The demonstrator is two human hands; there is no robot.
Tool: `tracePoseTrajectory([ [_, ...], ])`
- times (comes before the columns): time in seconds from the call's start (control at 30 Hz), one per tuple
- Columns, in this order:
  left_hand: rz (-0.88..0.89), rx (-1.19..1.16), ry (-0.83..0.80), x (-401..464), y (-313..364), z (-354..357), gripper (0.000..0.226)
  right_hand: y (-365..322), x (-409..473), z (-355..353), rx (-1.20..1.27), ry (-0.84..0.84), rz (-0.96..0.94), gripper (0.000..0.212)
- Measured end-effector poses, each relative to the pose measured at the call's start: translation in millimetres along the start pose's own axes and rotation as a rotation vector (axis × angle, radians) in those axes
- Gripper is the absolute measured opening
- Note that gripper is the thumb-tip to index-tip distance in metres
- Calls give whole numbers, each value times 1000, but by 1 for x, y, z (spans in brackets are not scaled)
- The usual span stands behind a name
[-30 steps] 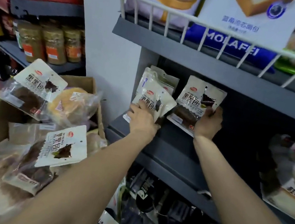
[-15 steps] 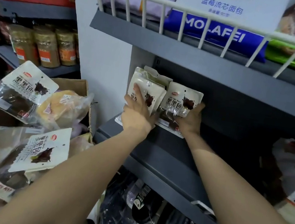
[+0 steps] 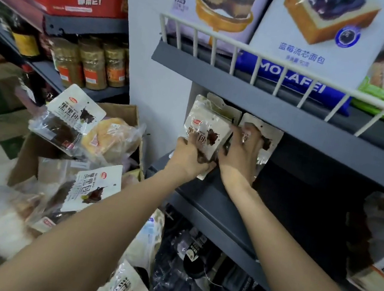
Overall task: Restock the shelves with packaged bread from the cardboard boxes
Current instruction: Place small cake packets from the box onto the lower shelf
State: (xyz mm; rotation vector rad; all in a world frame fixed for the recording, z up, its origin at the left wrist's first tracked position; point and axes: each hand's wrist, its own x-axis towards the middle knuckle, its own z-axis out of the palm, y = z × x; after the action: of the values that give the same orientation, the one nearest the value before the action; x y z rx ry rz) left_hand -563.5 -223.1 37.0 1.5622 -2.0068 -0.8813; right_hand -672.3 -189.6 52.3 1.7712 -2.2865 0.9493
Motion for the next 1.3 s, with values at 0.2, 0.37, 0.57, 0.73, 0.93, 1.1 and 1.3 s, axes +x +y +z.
tracePoseTrajectory([
  [0.2,-1,124,37,-12,-58,-72,28,-92,-13,16,254,-229,-147,32],
  [0.37,-175,206,232,-25,-118,-141,37,-167,-15,59,374,-458,-70,29],
  [0.57,-292,346,354,-15,-188,-195,83,-214,-15,134,339,-716,112,58],
  [0.73,-370,276,228,4,-207,-212,101,-214,-19,172,243,-819,177,70],
  [0.93,-431,381,328,17,-218,-209,59,-216,-6,181,162,-848,172,63],
  [1.1,-164,427,429,2,-223,-210,32,-213,-2,165,196,-939,119,70],
  [1.3,310,667,447,-39,-217,-193,61,-187,-14,133,107,-1099,104,61],
])
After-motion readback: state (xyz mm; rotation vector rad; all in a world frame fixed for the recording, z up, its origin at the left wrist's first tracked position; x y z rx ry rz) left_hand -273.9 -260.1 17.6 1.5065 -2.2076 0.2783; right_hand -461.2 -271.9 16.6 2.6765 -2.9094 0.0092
